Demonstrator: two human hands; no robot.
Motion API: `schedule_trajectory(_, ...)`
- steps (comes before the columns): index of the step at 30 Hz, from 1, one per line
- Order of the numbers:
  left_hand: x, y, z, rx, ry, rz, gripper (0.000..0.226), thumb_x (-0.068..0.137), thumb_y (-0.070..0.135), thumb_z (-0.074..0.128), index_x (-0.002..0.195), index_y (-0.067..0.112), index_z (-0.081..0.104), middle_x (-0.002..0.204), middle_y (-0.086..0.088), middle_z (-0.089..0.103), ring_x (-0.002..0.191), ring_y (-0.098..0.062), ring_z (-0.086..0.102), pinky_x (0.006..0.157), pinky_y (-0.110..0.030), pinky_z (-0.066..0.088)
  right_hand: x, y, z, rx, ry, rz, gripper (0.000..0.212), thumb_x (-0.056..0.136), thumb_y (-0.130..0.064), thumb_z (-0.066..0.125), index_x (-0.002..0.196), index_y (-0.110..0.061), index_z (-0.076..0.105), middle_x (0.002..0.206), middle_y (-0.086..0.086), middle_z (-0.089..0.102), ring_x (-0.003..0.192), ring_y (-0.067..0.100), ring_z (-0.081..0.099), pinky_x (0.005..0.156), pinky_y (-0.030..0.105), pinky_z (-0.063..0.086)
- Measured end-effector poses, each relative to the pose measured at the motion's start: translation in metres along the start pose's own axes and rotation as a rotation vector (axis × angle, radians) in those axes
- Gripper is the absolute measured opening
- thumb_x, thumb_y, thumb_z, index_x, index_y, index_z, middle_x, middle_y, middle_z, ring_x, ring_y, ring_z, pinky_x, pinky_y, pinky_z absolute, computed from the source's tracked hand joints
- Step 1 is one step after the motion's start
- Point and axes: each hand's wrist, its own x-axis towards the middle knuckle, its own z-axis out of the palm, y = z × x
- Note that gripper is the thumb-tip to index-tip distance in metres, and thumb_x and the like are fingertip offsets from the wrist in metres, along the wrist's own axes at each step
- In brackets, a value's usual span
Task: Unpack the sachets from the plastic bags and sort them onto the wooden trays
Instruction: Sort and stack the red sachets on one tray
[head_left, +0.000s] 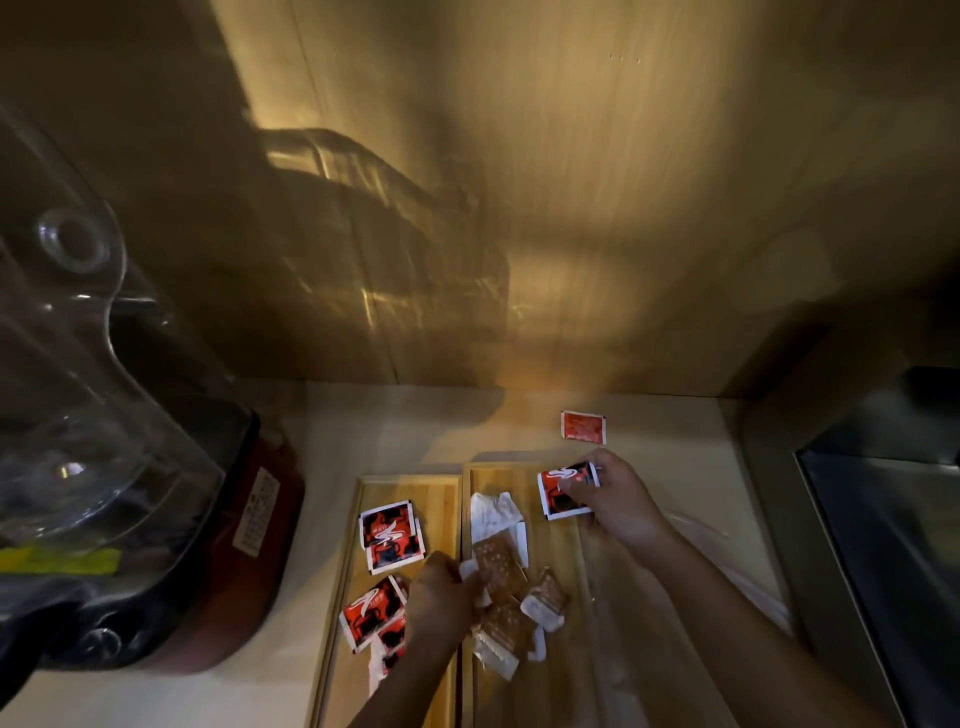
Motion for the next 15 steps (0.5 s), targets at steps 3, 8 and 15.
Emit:
schedule_trajectory(3, -0.006, -0.001, -0.003, 0.234, 0.083, 0.129, 0.026, 0.086, 0.042, 0.058, 0.088, 0.017, 0.052, 0.080, -0.001, 0.068, 0.066, -0.015, 0.065, 0.054, -0.028, 0.051, -0.007, 0.001, 0.003, -0.027, -0.007, -0.003, 0.009, 0.084, -0.010, 0.062, 0.090, -0.007, 0.055, 0.077, 0.007, 0.058, 0.063, 0.017, 0.053, 0.047, 0.025, 0.039)
schedule_trajectory(8, -0.015, -0.013, -0.018, 0.347, 0.243, 0.420, 0.020, 0.091, 0.034, 0.051, 0.098, 0.016, 0.056, 0.090, -0.003, 0.068, 0.074, -0.018, 0.066, 0.058, -0.031, 0.052, -0.015, -0.004, 0.021, -0.062, -0.067, -0.024, 0.008, 0.084, -0.011, 0.062, 0.084, -0.010, 0.054, 0.079, 0.007, 0.057, 0.074, 0.022, 0.056, 0.055, 0.030, 0.041)
schedule_trajectory(15, -0.031, -0.061, -0.050, 0.564, 0.381, 0.376, 0.065, 0.087, 0.062, 0.028, 0.136, 0.021, 0.041, 0.144, 0.001, 0.045, 0.135, -0.022, 0.038, 0.108, -0.037, 0.034, -0.022, -0.009, 0.063, -0.158, -0.202, -0.056, 0.009, 0.083, -0.016, 0.062, 0.087, -0.009, 0.058, 0.084, 0.011, 0.062, 0.078, 0.023, 0.061, 0.062, 0.029, 0.044)
